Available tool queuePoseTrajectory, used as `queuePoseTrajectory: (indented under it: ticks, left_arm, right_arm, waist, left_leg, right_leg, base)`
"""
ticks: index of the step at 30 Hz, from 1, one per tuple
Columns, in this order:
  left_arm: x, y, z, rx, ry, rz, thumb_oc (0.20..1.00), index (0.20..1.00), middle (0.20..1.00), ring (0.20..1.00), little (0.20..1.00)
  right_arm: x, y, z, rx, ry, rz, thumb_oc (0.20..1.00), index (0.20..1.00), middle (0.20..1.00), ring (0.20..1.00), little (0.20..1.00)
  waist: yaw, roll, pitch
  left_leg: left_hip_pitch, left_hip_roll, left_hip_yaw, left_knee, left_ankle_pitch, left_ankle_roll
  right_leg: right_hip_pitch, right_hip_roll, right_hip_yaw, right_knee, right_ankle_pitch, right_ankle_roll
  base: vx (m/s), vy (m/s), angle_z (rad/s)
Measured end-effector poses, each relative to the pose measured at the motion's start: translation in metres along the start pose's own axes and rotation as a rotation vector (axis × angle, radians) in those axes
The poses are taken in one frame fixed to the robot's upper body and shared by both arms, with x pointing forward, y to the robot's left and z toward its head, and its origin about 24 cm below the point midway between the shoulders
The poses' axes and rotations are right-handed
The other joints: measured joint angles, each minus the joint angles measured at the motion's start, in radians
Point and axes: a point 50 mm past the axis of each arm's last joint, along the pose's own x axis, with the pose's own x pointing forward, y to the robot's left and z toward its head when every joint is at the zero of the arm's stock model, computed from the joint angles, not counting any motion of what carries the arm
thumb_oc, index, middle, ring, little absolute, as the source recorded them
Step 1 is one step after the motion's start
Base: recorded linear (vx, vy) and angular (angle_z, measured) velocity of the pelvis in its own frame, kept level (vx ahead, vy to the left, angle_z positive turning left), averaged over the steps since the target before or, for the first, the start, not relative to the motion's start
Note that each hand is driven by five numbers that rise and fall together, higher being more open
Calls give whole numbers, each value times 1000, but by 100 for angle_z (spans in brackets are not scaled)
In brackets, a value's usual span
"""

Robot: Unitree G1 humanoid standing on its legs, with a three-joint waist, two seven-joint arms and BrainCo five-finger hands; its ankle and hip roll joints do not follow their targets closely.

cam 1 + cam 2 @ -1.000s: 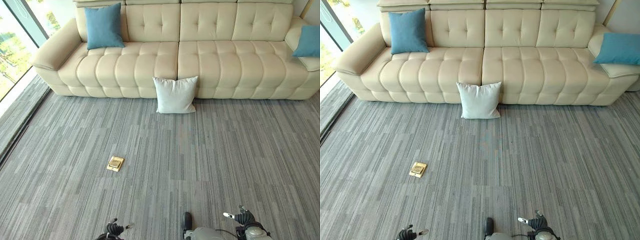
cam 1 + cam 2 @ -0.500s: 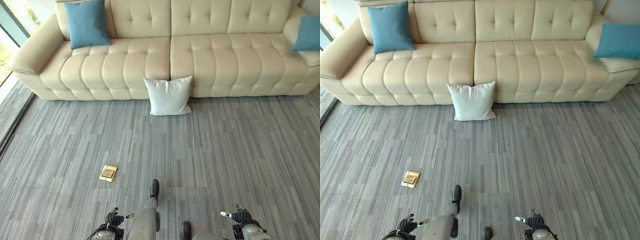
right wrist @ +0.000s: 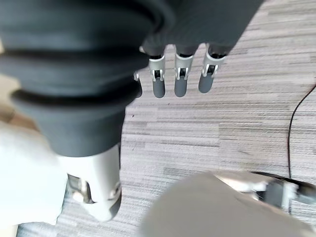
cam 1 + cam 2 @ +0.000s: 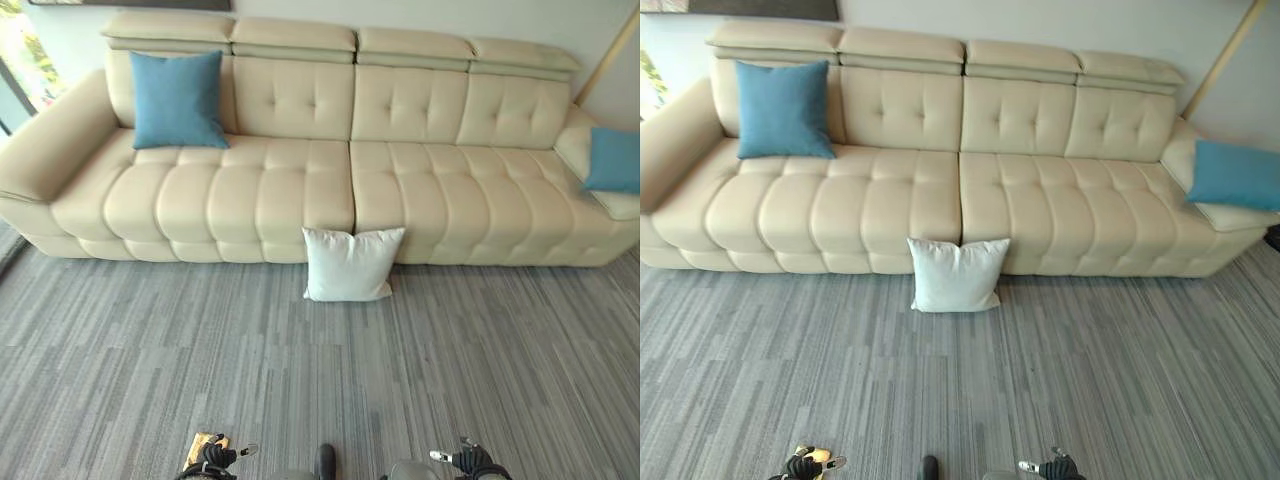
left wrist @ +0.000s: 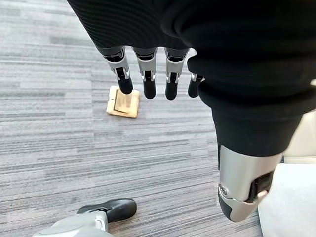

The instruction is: Pick up all the scattered cushions and arrange them neatly on the sofa.

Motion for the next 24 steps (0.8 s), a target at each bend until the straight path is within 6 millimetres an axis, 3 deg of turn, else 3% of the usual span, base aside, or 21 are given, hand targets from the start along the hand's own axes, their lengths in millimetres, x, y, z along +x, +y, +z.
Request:
queuePoseTrajectory:
  ticks: [1,3,5,7,9,10,12,13,14,15,16,18,19,20,21,23,24]
  left_arm:
    - [0,1,1,5,-3,1,1000,1000,1000,1000,1000]
    - [0,0,0,12,5,0,1000,1000,1000,1000,1000]
    - [1,0,2,10,8,-1,1000,1000,1000,1000,1000]
    - [1,0,1,10,12,-1,1000,1000,1000,1000,1000]
    - [1,1,2,11,9,2,1000,1000,1000,1000,1000]
    - [1,1,2,5,8,3,1000,1000,1000,1000,1000]
    - [1,1,2,-14,5,8,1000,1000,1000,1000,1000]
    - [0,0,0,-15,11,9,1000,1000,1000,1000,1000]
    - [-1,-15,1,-28,8,-26,1000,1000,1000,1000,1000]
    - [-1,-19,2,-33,2,-38,1000,1000,1000,1000,1000]
    - [-1,-19,1,-32,3,-38,1000,1000,1000,1000,1000]
    - [0,-13,10,-33,-34,-25,1000,1000,1000,1000,1000]
    - [1,-12,14,-35,-48,-24,1000,1000,1000,1000,1000]
    - [1,-14,15,-34,-54,-28,1000,1000,1000,1000,1000]
    - [0,-16,13,-35,-47,-33,1000,1000,1000,1000,1000]
    - [1,-16,17,-36,-60,-38,1000,1000,1000,1000,1000]
    - [2,-18,24,-38,-77,-44,1000,1000,1000,1000,1000]
  right_arm:
    - [1,-2,6,14,-23,-6,1000,1000,1000,1000,1000]
    - [1,-3,8,10,-31,-7,1000,1000,1000,1000,1000]
    - [1,-3,12,15,-50,-7,1000,1000,1000,1000,1000]
    - [1,-4,11,27,-45,-11,1000,1000,1000,1000,1000]
    - [1,-6,5,44,-15,-21,1000,1000,1000,1000,1000]
    - [1,-7,1,37,3,-26,1000,1000,1000,1000,1000]
    - [-1,-7,-10,31,37,-27,1000,1000,1000,1000,1000]
    - [-2,-8,-18,27,64,-28,1000,1000,1000,1000,1000]
    - [0,-20,-15,18,65,-58,1000,1000,1000,1000,1000]
    - [2,-25,-9,13,49,-69,1000,1000,1000,1000,1000]
    - [3,-27,0,5,19,-70,1000,1000,1000,1000,1000]
    - [5,-28,25,16,-81,-69,1000,1000,1000,1000,1000]
    - [7,-30,35,19,-112,-73,1000,1000,1000,1000,1000]
    - [7,-33,41,18,-129,-79,1000,1000,1000,1000,1000]
    - [7,-32,49,19,-156,-78,1000,1000,1000,1000,1000]
    - [7,-30,54,24,-173,-71,1000,1000,1000,1000,1000]
    - [7,-33,53,27,-164,-79,1000,1000,1000,1000,1000]
  waist:
    - [-8,5,10]
    - [-19,7,14]
    - [-39,-4,24]
    - [-65,-22,41]
    - [-85,-19,56]
    - [-98,-19,56]
    - [-109,6,52]
    - [-118,-6,39]
    - [-120,35,40]
    - [-118,47,36]
    - [-115,46,35]
    - [-115,25,38]
    - [-116,23,40]
    - [-115,27,44]
    - [-101,32,44]
    - [-113,27,40]
    - [-116,29,43]
  left_leg:
    - [20,2,-1,-3,-12,-23]
    - [39,4,-22,-11,-39,-62]
    - [62,-1,-33,-14,-48,-85]
    - [112,-7,-58,-14,-99,-114]
    - [178,-8,-90,-13,-149,-93]
    - [206,-3,-107,-14,-187,-111]
    - [269,38,-129,-14,-233,-143]
    - [313,51,-137,2,-238,-153]
    - [317,85,-129,97,-223,-195]
    - [286,95,-113,194,-192,-249]
    - [255,105,-105,274,-200,-287]
    - [202,149,-102,260,-228,-297]
    - [152,168,-101,313,-202,-310]
    - [106,182,-105,417,-165,-338]
    - [85,191,-108,519,-179,-361]
    - [84,199,-101,503,-138,-395]
    - [62,203,-87,551,-147,-403]
  right_leg:
    - [-35,1,-23,-91,-3,-6]
    - [-58,11,-89,-389,25,-27]
    - [-58,33,-118,-743,131,-12]
    - [-80,49,-96,-908,255,0]
    - [-129,59,-99,-919,328,7]
    - [-136,62,-100,-917,336,14]
    - [-114,98,-107,-891,337,-9]
    - [-56,109,-101,-879,356,-69]
    - [-1,139,-104,-882,447,-183]
    - [34,156,-99,-896,425,-214]
    - [60,163,-100,-902,425,-212]
    - [110,171,-92,-903,380,-246]
    - [144,180,-81,-906,351,-257]
    - [175,193,-68,-907,320,-240]
    - [199,210,-47,-907,314,-247]
    - [226,212,-37,-907,280,-257]
    - [242,208,-34,-908,266,-261]
  base:
    - [478,-93,12]
    - [298,-97,7]
    - [275,-74,30]
    - [413,-116,37]
    - [486,-159,37]
    - [377,-139,41]
    - [505,-230,44]
    - [721,-386,64]
    - [461,-256,48]
    - [433,-259,20]
    - [169,-117,6]
    - [275,-202,16]
    - [184,-138,3]
    - [199,-110,-33]
    - [240,-98,-43]
    - [227,-73,-10]
    - [161,-35,9]
